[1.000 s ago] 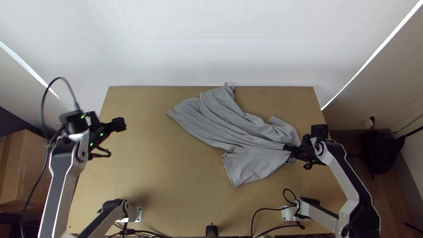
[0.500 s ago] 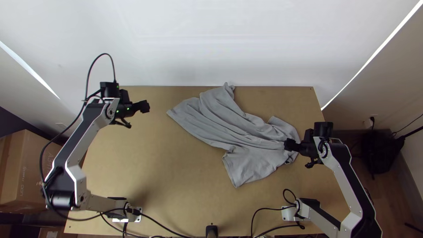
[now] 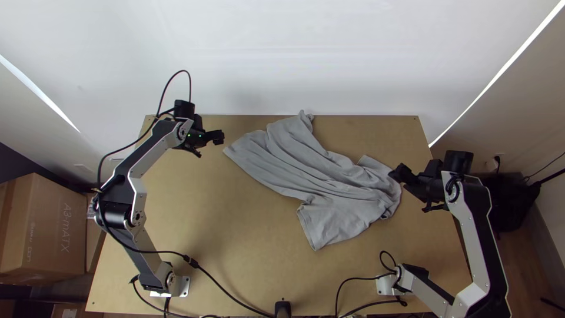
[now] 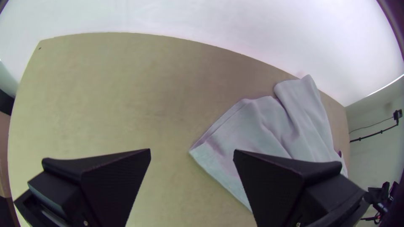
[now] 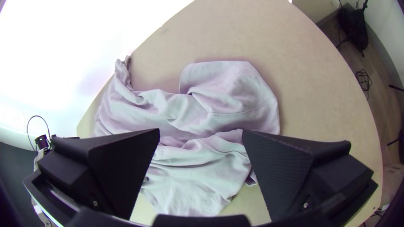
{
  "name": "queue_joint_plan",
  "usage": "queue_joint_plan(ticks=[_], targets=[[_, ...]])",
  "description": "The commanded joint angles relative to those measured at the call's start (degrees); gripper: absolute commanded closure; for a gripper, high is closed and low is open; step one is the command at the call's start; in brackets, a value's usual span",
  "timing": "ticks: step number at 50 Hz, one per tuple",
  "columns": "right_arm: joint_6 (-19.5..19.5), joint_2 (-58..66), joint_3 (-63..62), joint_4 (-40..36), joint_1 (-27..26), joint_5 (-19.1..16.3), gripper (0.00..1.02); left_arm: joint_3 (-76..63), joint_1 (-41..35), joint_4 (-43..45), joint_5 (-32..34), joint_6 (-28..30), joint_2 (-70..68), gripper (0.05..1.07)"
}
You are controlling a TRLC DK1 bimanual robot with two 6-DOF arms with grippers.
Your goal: Fold the t-shirt
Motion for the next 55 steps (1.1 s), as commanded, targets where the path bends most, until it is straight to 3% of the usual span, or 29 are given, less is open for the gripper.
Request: queue_joint_plan(ticks=[1, 13, 17, 26, 33, 39, 42, 44, 55], targets=[[2.4, -0.4, 1.5, -0.6, -0.3, -0.8, 0.12, 3.5, -0.9, 0.0, 0.5, -1.6, 3.3, 0.11], [3.8, -1.6, 2.4, -2.0, -0.1, -0.8, 0.13, 8.0, -2.9, -2.5, 0.4, -1.5, 9.2, 0.11], [4.3, -1.4, 2.4, -2.2, -0.2, -0.8, 0.13, 8.3, -3.7, -3.1, 0.4, -1.5, 10.5, 0.2], [5.1, -1.9, 2.4, -2.6, -0.2, -0.8, 0.13, 8.5, -4.9, -3.9, -0.1, -1.5, 12.2, 0.2], [5.3, -2.3, 2.3, -2.7, -0.2, -0.8, 0.13, 8.4, -5.4, -4.4, -1.0, -1.4, 13.2, 0.27], [5.4, -2.8, 2.1, -3.2, 0.3, -0.8, 0.13, 7.4, -5.7, -3.3, -1.7, -1.6, 13.4, 0.56], [4.8, -3.8, 2.3, -3.6, 1.5, -0.8, 0.13, 6.2, -5.7, -1.0, -3.2, -1.8, 12.9, 0.82], [2.9, -4.7, 2.2, -3.5, 2.4, -0.6, 0.13, 5.1, -5.6, 1.4, -3.5, -1.1, 12.2, 1.05], [-11.8, -8.3, -0.5, -3.4, 4.9, 1.7, 0.13, 3.2, -3.7, 1.3, -3.2, -0.9, 8.2, 1.05]])
